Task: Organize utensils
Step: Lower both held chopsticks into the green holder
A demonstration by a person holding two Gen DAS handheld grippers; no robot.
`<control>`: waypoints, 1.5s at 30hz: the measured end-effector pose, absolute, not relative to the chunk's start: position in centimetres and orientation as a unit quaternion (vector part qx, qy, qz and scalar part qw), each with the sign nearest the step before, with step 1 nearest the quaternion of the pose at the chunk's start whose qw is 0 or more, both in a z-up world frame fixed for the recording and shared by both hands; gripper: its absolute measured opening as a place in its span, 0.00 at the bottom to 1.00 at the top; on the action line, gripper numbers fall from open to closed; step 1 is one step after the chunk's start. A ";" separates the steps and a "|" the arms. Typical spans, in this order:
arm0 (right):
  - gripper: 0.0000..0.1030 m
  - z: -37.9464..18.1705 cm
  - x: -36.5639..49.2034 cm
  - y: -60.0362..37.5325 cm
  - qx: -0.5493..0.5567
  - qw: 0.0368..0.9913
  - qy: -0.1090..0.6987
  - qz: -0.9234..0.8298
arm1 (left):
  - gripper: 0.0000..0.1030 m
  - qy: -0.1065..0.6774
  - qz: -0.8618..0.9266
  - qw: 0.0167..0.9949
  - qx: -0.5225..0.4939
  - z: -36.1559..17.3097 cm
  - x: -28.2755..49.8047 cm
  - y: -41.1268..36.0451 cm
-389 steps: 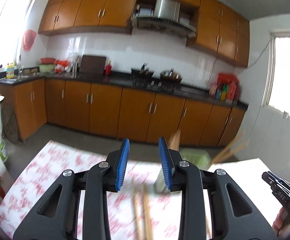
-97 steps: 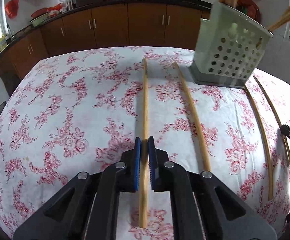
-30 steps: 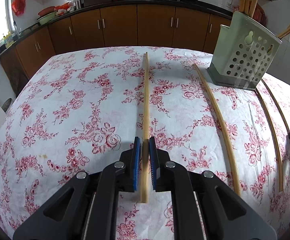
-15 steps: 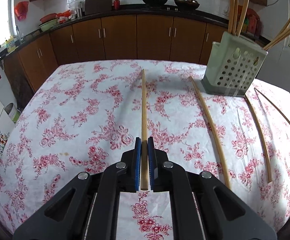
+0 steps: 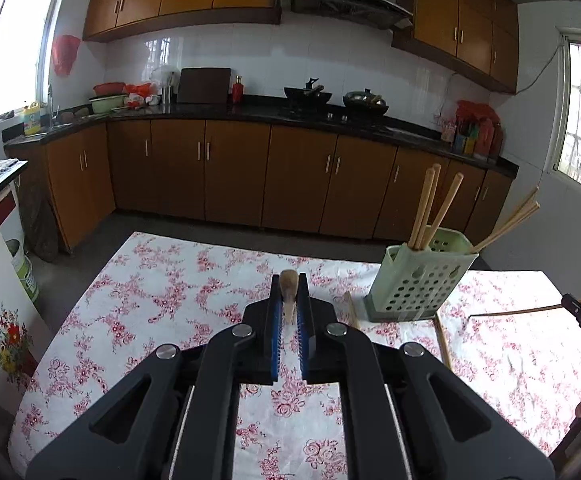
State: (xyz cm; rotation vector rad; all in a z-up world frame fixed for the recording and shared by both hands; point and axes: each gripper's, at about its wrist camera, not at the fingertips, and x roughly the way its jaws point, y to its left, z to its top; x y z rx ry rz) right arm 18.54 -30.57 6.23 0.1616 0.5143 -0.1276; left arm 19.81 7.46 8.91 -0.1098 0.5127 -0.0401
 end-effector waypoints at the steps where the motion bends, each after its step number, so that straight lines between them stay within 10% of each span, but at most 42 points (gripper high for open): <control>1: 0.07 6.3 18.4 -30.5 0.080 0.963 0.251 -0.063 | 0.07 0.249 -0.020 0.967 -0.056 9.3 19.9 7.5; 27: 0.07 21.8 16.8 -27.8 0.114 0.986 0.102 0.066 | 0.07 0.124 -0.142 0.979 -0.076 21.3 19.1 -0.8; 45: 0.07 19.3 26.1 -26.3 0.112 0.984 0.130 0.043 | 0.07 0.080 -0.068 0.989 -0.101 20.0 26.9 -3.4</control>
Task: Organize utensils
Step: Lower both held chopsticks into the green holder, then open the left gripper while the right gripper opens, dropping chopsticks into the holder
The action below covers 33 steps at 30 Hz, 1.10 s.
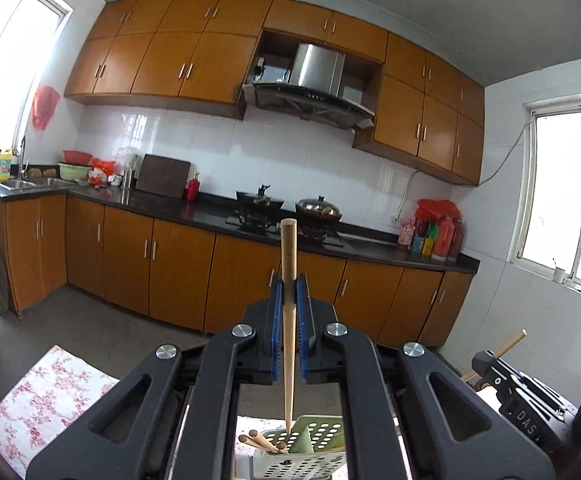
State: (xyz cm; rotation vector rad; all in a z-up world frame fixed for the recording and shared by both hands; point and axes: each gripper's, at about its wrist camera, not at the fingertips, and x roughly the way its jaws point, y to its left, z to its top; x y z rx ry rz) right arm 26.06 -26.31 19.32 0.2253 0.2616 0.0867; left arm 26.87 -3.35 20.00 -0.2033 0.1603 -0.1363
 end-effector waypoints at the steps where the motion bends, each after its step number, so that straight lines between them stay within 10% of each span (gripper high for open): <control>1: 0.07 18.9 26.4 -26.1 0.111 0.984 0.135 0.044 | 0.07 0.084 -0.065 0.989 -0.100 19.6 27.1 -3.4; 17: 0.10 16.1 28.4 -24.5 0.096 0.980 0.165 0.054 | 0.08 0.154 -0.080 0.981 -0.093 16.5 28.7 -3.5; 22: 0.11 16.7 26.6 -25.1 0.097 0.982 0.154 0.048 | 0.28 0.149 -0.075 0.981 -0.096 17.4 27.4 -2.9; 33: 0.22 10.4 20.4 -27.3 0.111 0.967 0.228 0.019 | 0.31 0.187 -0.033 0.979 -0.080 14.9 22.1 2.1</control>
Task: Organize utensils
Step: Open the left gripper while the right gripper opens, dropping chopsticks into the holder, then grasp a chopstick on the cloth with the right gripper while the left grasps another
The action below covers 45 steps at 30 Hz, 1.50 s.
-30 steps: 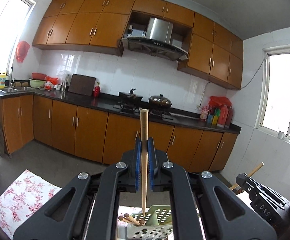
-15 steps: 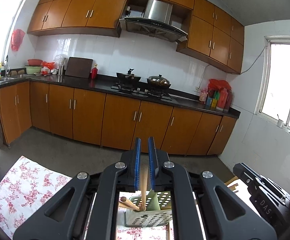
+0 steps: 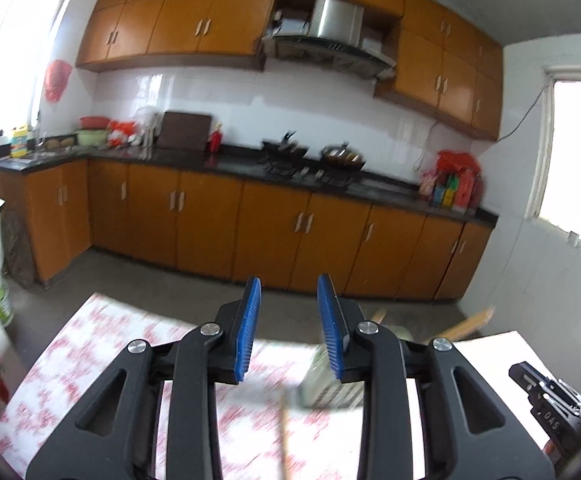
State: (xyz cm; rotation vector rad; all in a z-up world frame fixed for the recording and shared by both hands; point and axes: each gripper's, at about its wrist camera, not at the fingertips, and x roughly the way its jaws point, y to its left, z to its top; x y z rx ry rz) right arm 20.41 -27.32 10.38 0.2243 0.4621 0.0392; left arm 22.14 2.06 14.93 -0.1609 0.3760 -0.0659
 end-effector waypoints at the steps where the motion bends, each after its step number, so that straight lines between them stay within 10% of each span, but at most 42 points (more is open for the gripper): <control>1: 0.22 8.8 20.4 -27.1 0.111 0.962 0.249 0.021 | 0.31 0.199 -0.027 0.976 -0.080 14.1 22.0 2.6; 13: 0.24 -6.2 22.1 -19.6 0.060 0.901 0.426 0.051 | 0.32 0.378 0.037 0.922 -0.076 -0.1 20.9 8.5; 37: 0.08 -7.1 22.7 -29.6 0.079 0.900 0.422 -0.076 | 0.45 0.423 -0.077 0.903 -0.003 -5.8 22.8 -3.0; 45: 0.08 -7.0 22.9 -28.8 0.070 0.901 0.423 -0.068 | 0.08 0.433 -0.044 0.900 0.013 -7.2 23.3 -3.4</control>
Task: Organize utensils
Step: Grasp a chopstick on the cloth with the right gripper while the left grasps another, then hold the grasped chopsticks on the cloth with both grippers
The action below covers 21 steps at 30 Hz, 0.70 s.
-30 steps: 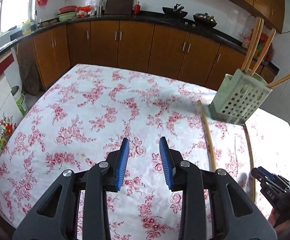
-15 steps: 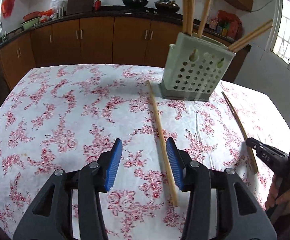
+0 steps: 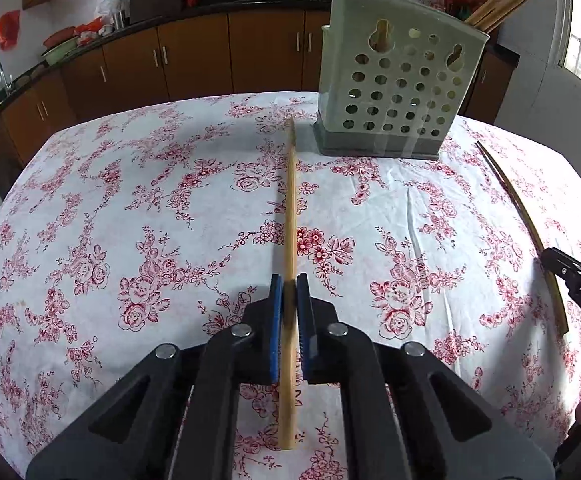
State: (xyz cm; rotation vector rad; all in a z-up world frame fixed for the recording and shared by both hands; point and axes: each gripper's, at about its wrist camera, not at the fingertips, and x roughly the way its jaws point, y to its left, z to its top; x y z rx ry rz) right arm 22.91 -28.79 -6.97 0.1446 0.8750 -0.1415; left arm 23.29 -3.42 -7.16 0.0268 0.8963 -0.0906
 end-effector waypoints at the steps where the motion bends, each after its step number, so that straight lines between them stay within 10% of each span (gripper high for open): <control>1: 0.08 -7.1 23.2 -28.5 0.069 0.901 0.423 -0.067 | 0.08 0.433 -0.036 0.900 0.011 -7.1 23.4 -2.9; 21: 0.09 -7.4 24.9 -26.2 0.048 0.903 0.426 -0.031 | 0.10 0.434 0.014 0.901 0.009 -6.9 24.9 3.7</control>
